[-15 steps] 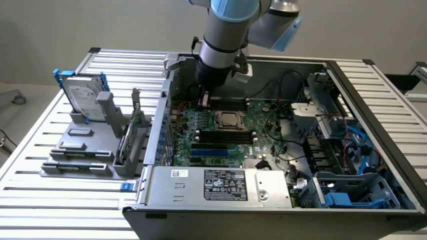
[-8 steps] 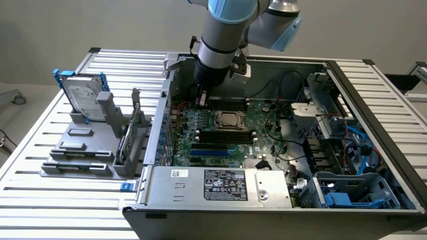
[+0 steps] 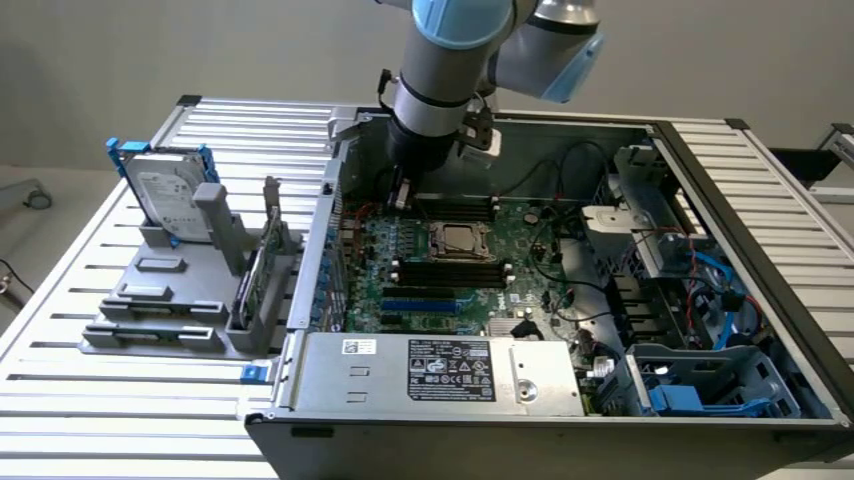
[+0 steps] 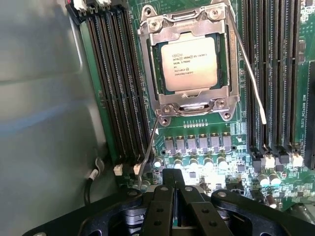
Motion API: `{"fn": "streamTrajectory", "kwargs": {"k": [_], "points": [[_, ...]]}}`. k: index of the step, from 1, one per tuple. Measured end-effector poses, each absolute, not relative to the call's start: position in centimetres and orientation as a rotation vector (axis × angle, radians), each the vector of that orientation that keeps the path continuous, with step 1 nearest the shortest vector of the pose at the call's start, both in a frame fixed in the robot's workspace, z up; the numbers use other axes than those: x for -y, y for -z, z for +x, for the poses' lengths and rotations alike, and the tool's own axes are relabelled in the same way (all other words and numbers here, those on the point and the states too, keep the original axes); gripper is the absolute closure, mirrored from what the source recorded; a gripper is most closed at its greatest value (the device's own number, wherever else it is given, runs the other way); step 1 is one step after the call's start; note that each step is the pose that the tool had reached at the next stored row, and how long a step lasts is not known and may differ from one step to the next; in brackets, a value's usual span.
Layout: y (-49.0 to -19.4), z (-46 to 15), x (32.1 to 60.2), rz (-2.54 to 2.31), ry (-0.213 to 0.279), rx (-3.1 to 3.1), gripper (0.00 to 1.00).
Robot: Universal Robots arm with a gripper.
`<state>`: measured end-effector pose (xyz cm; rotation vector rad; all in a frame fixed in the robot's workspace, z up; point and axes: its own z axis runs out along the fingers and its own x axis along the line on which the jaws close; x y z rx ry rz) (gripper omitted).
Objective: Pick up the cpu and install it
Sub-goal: 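Install the first cpu locking lever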
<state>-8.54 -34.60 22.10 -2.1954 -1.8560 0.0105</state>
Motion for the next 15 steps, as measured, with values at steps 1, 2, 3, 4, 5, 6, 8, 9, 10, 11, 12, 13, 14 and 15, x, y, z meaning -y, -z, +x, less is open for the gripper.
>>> {"fn": "streamTrajectory", "kwargs": {"k": [1, 2, 3, 4, 5, 6, 8, 9, 10, 11, 12, 13, 14, 15], "points": [[-22.2, -8.6, 34.6, -2.202, -0.007, 1.845, 0.89], [-22.3, -8.6, 34.6, -2.209, -0.004, 1.836, 0.89], [-22.4, -8.6, 34.6, -2.216, -0.001, 1.826, 0.89], [-22.5, -8.6, 34.6, -2.223, 0.002, 1.816, 0.89], [-22.6, -8.7, 34.6, -2.230, 0.004, 1.805, 0.89], [-22.7, -8.7, 34.6, -2.237, 0.007, 1.796, 0.89], [-22.9, -8.7, 34.6, -2.254, 0.012, 1.773, 0.89], [-23.0, -8.7, 34.6, -2.262, 0.014, 1.762, 0.89], [-23.1, -8.7, 34.6, -2.271, 0.016, 1.750, 0.89], [-23.2, -8.7, 34.6, -2.281, 0.019, 1.738, 0.89], [-23.3, -8.7, 34.6, -2.290, 0.021, 1.725, 0.89], [-23.3, -8.7, 34.6, -2.300, 0.024, 1.711, 0.89], [-23.4, -8.7, 34.6, -2.310, 0.026, 1.698, 0.89], [-23.5, -8.8, 34.6, -2.320, 0.029, 1.685, 0.89]]}}
